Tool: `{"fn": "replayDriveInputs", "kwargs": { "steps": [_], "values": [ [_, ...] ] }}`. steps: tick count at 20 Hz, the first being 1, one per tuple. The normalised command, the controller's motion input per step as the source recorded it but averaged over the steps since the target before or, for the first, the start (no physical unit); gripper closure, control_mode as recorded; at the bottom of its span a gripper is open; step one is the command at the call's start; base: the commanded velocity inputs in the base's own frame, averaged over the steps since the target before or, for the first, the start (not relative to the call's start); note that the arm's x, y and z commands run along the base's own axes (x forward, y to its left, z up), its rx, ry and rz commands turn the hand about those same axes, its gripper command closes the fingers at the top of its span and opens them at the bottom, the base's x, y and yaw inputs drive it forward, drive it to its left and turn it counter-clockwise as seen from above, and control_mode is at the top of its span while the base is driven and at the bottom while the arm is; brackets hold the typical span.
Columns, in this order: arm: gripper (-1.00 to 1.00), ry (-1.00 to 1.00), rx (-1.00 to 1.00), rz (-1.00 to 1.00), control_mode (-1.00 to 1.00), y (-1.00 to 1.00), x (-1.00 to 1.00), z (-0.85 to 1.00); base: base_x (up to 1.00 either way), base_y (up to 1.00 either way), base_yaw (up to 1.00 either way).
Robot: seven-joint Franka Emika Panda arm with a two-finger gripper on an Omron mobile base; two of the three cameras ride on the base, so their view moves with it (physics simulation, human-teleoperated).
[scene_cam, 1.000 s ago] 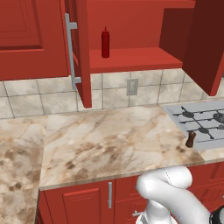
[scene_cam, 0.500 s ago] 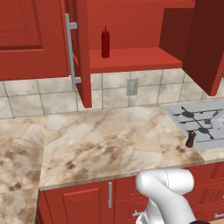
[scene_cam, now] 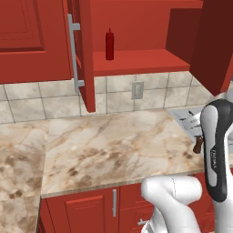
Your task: Take 2 condiments from the cabinet and move them on the counter near the stove.Make sure the condiments are lined up with each other, next to each other.
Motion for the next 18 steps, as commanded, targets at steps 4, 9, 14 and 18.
{"fn": "replayDriveInputs", "kwargs": {
  "steps": [4, 9, 14, 18],
  "values": [
    [-1.0, 0.1, -0.03, -0.15, -1.0, 0.66, 0.32, 0.01, 0.0, 0.0, 0.0],
    [-1.0, 0.03, 0.05, -0.04, -1.0, 0.5, 0.23, 0.29, 0.0, 0.0, 0.0],
    [-1.0, 0.0, 0.12, 0.0, -1.0, 0.43, 0.15, 0.62, 0.0, 0.0, 0.0],
    [-1.0, -0.12, 0.21, 0.0, -1.0, 0.3, 0.13, 0.49, 0.0, 0.0, 0.0]
  ]
}}
